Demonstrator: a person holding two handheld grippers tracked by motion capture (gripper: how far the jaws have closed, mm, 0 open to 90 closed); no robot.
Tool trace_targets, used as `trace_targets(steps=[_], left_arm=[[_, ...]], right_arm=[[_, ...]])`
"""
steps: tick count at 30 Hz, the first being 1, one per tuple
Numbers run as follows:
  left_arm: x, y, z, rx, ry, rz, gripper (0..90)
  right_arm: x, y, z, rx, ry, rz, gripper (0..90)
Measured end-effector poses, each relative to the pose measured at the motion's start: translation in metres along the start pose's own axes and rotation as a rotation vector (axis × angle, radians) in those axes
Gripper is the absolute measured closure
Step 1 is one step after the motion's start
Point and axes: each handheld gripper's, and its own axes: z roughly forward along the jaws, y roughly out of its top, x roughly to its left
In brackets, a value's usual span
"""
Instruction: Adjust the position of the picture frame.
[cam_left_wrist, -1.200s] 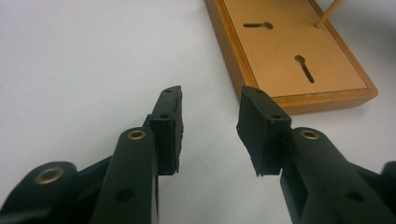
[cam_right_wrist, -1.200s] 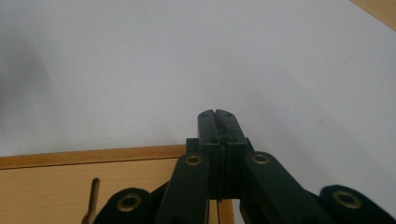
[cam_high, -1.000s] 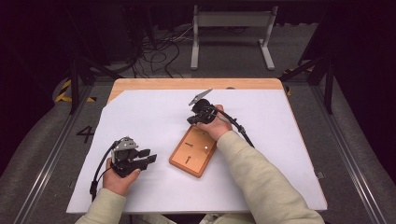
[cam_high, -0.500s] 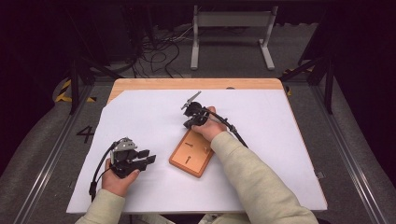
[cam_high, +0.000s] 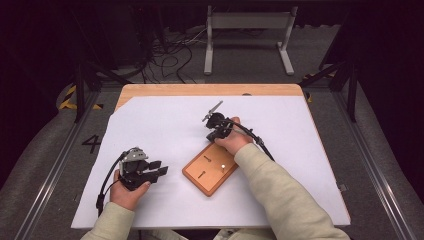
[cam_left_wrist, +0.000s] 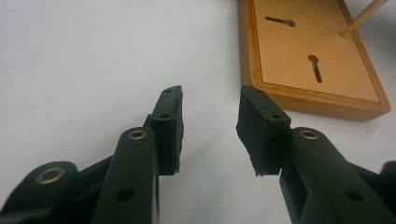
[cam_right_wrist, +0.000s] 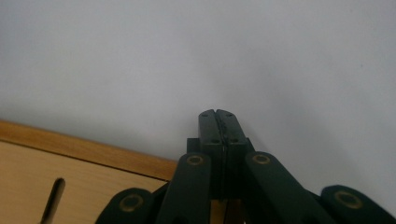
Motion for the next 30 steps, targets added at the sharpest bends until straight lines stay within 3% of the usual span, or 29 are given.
trace_targets(steps=[7, 13, 21, 24, 27, 30], left_arm=[[-0.003, 0.002, 0.003, 0.014, -0.037, 0.003, 69.2], [-0.009, 0.006, 0.003, 0.013, -0.065, 0.038, 77.7], [-0.015, 0.008, 0.006, 0.022, -0.088, 0.055, 78.9], [-0.021, 0.01, 0.005, 0.016, -0.126, 0.082, 81.7], [-0.03, 0.01, 0.005, 0.027, -0.158, 0.118, 83.2], [-0.037, 0.011, 0.001, 0.011, -0.206, 0.126, 84.0]], right_arm=[[0.004, -0.03, -0.017, 0.012, 0.013, 0.021, 90.0], [0.012, -0.055, -0.029, 0.017, 0.013, 0.036, 90.0], [0.017, -0.067, -0.034, 0.026, 0.028, 0.054, 90.0], [0.018, -0.075, -0.041, -0.049, -0.011, 0.071, 90.0], [0.019, -0.084, -0.053, -0.137, -0.005, 0.094, 90.0], [0.021, -0.091, -0.062, -0.167, 0.0, 0.1, 90.0]])
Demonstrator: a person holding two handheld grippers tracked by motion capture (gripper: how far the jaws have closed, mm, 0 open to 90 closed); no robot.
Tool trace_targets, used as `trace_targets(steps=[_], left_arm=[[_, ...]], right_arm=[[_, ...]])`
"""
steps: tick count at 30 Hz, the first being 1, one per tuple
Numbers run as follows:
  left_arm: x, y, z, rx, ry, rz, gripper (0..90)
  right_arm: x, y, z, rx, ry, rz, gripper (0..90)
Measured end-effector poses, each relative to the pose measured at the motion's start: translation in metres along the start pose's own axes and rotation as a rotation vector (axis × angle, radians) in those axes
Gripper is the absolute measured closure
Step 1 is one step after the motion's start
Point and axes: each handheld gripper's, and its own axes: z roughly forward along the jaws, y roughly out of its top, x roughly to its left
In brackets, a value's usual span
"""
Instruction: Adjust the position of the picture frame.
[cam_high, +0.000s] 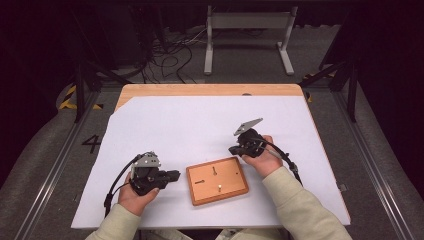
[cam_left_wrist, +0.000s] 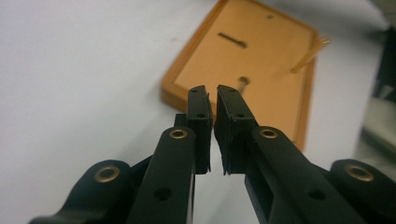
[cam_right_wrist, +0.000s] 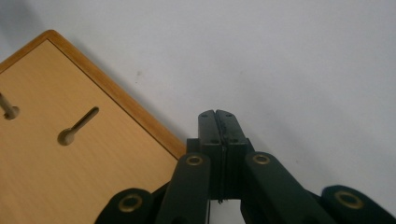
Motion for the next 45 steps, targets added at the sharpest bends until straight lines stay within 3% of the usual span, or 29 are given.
trace_targets(steps=[8, 9, 12, 13, 27, 35, 41, 42, 45], left_arm=[[-0.018, 0.003, 0.004, 0.034, -0.04, 0.067, 89.2], [-0.023, 0.005, 0.006, 0.058, -0.049, 0.111, 89.5], [-0.028, 0.006, 0.009, 0.079, -0.066, 0.139, 89.7], [-0.031, 0.007, 0.013, 0.105, -0.097, 0.162, 89.8], [-0.049, 0.008, 0.041, 0.271, -0.231, 0.249, 89.8], [-0.052, 0.004, 0.061, 0.349, -0.232, 0.271, 89.8], [-0.053, 0.004, 0.063, 0.345, -0.223, 0.29, 89.8], [-0.054, 0.004, 0.064, 0.341, -0.203, 0.311, 89.8], [-0.052, 0.005, 0.063, 0.332, -0.16, 0.313, 89.9]], right_arm=[[-0.002, -0.014, -0.021, -0.071, 0.01, 0.026, 90.0], [-0.005, -0.017, -0.025, -0.081, 0.006, 0.034, 90.0], [-0.007, -0.019, -0.03, -0.094, 0.005, 0.047, 90.0], [-0.008, -0.02, -0.031, -0.095, 0.006, 0.052, 90.0], [-0.017, -0.028, -0.037, -0.116, 0.015, 0.101, 90.0], [-0.019, -0.031, -0.036, -0.113, 0.016, 0.11, 90.0], [-0.02, -0.032, -0.038, -0.118, 0.013, 0.119, 90.0], [-0.02, -0.033, -0.039, -0.12, 0.014, 0.117, 90.0], [-0.02, -0.034, -0.04, -0.121, 0.011, 0.123, 90.0]])
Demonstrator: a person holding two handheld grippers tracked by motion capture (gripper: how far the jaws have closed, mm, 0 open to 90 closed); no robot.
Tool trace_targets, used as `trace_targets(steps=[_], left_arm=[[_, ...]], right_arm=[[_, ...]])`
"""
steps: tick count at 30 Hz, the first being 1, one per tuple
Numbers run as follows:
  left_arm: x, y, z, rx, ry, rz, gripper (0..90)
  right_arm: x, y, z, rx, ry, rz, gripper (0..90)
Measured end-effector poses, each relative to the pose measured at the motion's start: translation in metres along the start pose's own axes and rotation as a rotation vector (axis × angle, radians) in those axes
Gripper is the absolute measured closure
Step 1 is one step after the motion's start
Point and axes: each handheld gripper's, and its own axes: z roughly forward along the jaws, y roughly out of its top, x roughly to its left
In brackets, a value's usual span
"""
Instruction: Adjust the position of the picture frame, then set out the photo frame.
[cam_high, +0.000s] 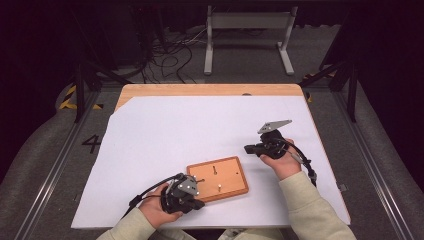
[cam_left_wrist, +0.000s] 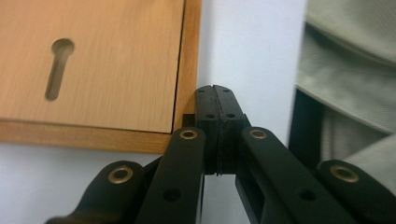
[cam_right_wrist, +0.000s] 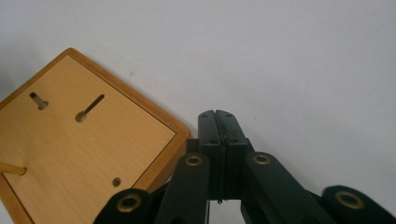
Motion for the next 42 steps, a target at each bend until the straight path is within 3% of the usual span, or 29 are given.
trace_targets(steps=[12, 18, 23, 25, 27, 33, 38, 42], left_arm=[[0.018, -0.001, -0.001, -0.036, 0.011, -0.047, 89.9], [0.026, -0.001, -0.002, -0.055, -0.026, -0.062, 89.7], [0.032, -0.002, -0.015, -0.154, -0.078, -0.078, 81.5], [0.034, -0.002, -0.022, -0.194, -0.08, -0.074, 79.3], [0.033, -0.001, -0.028, -0.221, -0.068, -0.086, 76.0], [0.032, -0.001, -0.042, -0.342, 0.048, -0.069, 71.6], [0.036, -0.003, -0.05, -0.426, 0.143, -0.123, 61.9], [0.039, -0.003, -0.05, -0.447, 0.172, -0.153, 53.5]], right_arm=[[-0.002, -0.006, -0.007, -0.007, -0.016, 0.011, 90.0], [-0.003, -0.013, -0.014, -0.013, -0.031, 0.024, 89.2], [-0.002, -0.017, -0.021, -0.03, -0.034, 0.021, 86.3], [-0.001, -0.018, -0.024, -0.042, -0.033, 0.016, 84.4], [-0.001, -0.02, -0.028, -0.058, -0.04, 0.004, 81.5], [0.002, -0.026, -0.037, -0.096, -0.06, -0.015, 75.1], [0.004, -0.033, -0.044, -0.127, -0.073, -0.011, 70.4], [0.005, -0.035, -0.048, -0.14, -0.075, -0.013, 67.9]])
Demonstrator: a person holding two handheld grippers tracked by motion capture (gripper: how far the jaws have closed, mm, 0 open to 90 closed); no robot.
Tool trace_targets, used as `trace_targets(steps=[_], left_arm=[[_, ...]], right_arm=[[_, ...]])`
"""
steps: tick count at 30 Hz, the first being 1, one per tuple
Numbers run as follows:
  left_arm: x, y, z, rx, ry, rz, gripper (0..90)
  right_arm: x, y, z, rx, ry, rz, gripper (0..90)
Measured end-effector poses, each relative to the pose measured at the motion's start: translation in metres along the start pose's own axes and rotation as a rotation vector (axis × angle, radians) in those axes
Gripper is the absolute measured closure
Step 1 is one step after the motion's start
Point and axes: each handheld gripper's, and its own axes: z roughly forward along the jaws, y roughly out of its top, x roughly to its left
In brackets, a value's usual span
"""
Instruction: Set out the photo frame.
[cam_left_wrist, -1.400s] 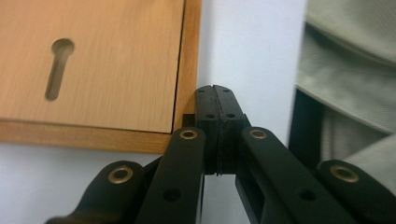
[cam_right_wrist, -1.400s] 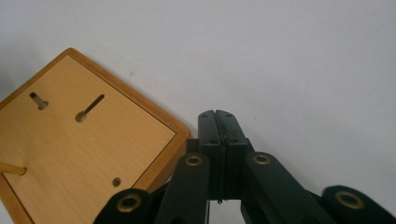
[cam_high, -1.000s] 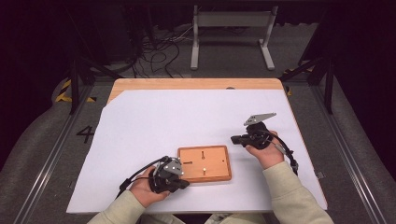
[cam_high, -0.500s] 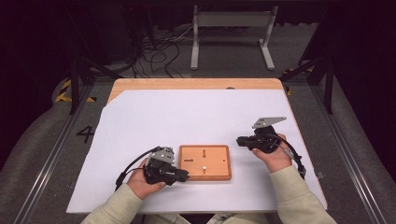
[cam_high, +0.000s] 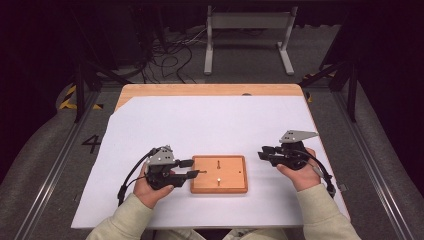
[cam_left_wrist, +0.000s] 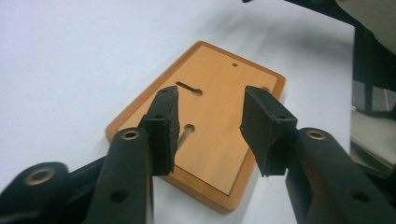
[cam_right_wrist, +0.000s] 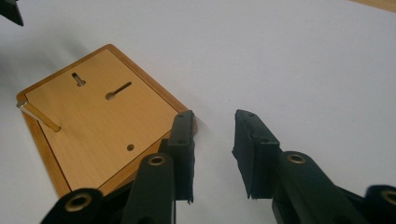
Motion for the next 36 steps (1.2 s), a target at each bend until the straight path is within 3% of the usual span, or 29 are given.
trace_targets(steps=[3, 13, 20, 28, 36], left_arm=[[0.001, 0.0, 0.003, -0.004, 0.017, -0.017, 52.2], [-0.002, 0.005, 0.015, -0.04, 0.001, -0.032, 48.2], [-0.01, 0.007, 0.028, -0.03, -0.027, 0.002, 49.3], [-0.022, 0.009, 0.046, 0.004, -0.092, 0.08, 49.3], [-0.023, 0.005, 0.061, 0.054, -0.135, 0.083, 52.5]], right_arm=[[-0.001, -0.002, -0.004, -0.02, -0.017, 0.012, 63.1], [-0.008, -0.008, -0.009, -0.057, -0.056, 0.019, 57.6], [-0.008, -0.008, -0.01, -0.058, -0.059, 0.024, 58.2], [-0.008, -0.009, -0.013, -0.068, -0.056, 0.029, 58.3], [-0.009, -0.01, -0.014, -0.071, -0.056, 0.036, 58.2]])
